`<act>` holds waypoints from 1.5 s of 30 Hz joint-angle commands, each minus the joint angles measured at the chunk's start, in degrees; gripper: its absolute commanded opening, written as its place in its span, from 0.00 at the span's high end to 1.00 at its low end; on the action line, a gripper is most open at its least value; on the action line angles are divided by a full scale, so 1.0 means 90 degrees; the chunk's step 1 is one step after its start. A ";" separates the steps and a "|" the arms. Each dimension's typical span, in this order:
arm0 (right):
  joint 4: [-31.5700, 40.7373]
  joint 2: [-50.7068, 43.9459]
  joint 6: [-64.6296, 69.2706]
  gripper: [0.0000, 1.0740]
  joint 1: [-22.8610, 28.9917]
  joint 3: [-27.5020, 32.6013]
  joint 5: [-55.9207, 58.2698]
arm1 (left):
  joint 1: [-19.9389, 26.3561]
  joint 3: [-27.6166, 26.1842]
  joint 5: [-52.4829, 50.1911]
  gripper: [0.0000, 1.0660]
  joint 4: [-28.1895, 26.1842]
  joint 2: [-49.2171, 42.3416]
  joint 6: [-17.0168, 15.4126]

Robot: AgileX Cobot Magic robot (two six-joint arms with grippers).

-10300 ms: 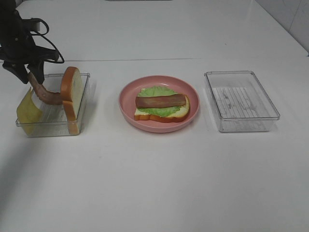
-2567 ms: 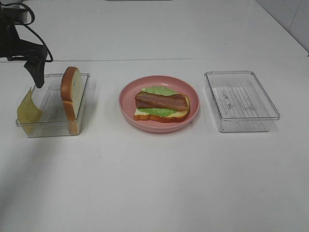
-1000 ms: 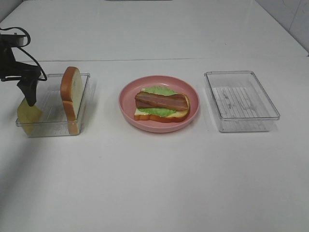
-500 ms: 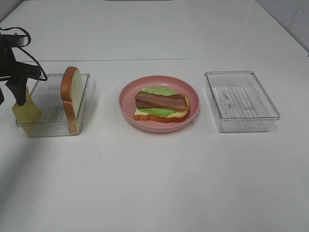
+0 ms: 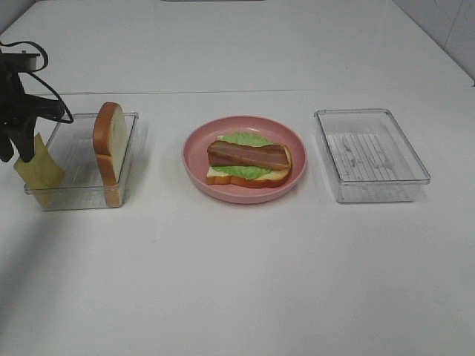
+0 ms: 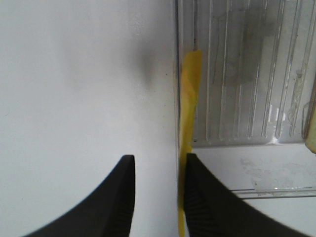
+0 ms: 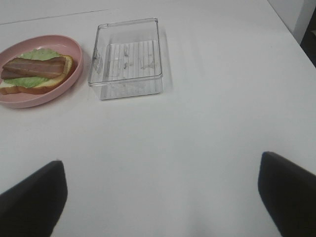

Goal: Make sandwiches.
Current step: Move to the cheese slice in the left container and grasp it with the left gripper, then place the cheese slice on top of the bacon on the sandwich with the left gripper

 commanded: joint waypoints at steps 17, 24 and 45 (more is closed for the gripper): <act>0.0019 -0.0197 -0.0025 0.08 -0.0032 0.0006 -0.0057 | -0.0064 0.0032 -0.0038 1.00 -0.0127 -0.0051 0.0064; 0.0019 -0.0197 -0.0025 0.08 -0.0032 0.0006 -0.0057 | -0.0064 0.0032 0.0000 1.00 -0.0127 -0.0643 0.0038; 0.0019 -0.0197 -0.0025 0.08 -0.0032 0.0006 -0.0057 | -0.0465 -0.1572 0.0057 1.00 -0.1063 -0.2107 0.0166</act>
